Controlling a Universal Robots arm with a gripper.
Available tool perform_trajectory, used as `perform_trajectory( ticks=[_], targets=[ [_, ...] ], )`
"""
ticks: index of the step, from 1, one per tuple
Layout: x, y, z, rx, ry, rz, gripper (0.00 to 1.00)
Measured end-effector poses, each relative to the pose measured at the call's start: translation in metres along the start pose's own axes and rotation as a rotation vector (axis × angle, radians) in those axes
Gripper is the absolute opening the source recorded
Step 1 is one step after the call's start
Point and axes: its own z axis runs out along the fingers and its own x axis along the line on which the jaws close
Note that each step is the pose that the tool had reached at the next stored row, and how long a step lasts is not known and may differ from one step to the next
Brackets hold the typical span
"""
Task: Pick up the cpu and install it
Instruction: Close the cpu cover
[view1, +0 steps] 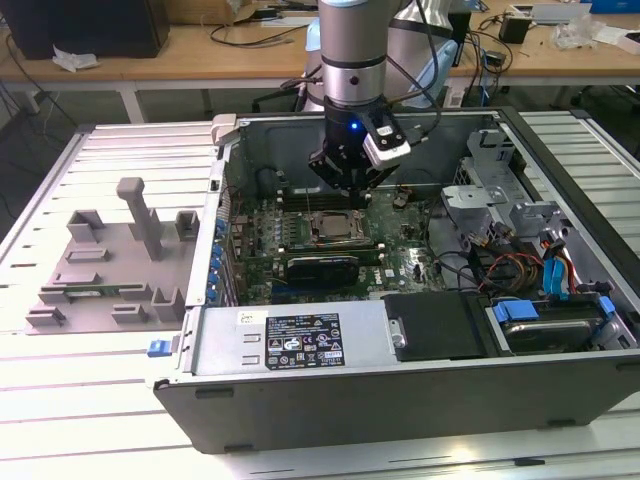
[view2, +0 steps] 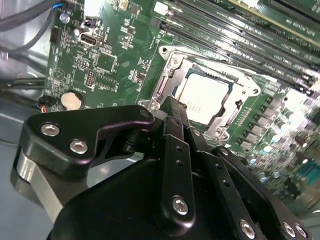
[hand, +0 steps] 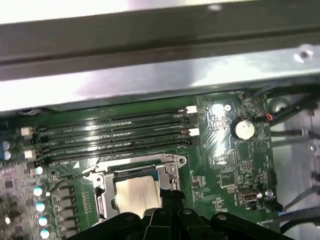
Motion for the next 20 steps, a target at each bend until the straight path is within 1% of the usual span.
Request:
perform_trajectory(
  ticks=[2,3,4,8,12,16,20],
  targets=[
    [0.0007,-0.0002,0.0009,0.0042,0.0012,-0.004,0.11],
    [0.0017,-0.0007,0.0020,0.0106,0.0031,-0.006,0.11],
    [0.0029,-0.0014,0.0033,0.0139,0.0044,-0.006,0.11],
    [0.0111,-0.0030,0.0047,0.0140,0.0046,-0.009,0.11],
    [0.0167,-0.0053,0.0055,0.0140,0.0046,-0.013,0.11],
    [0.0208,-0.0076,0.0064,0.0134,0.0042,-0.017,0.11],
    [0.0209,-0.0077,0.0063,0.0137,0.0044,-0.017,0.11]
  ],
)
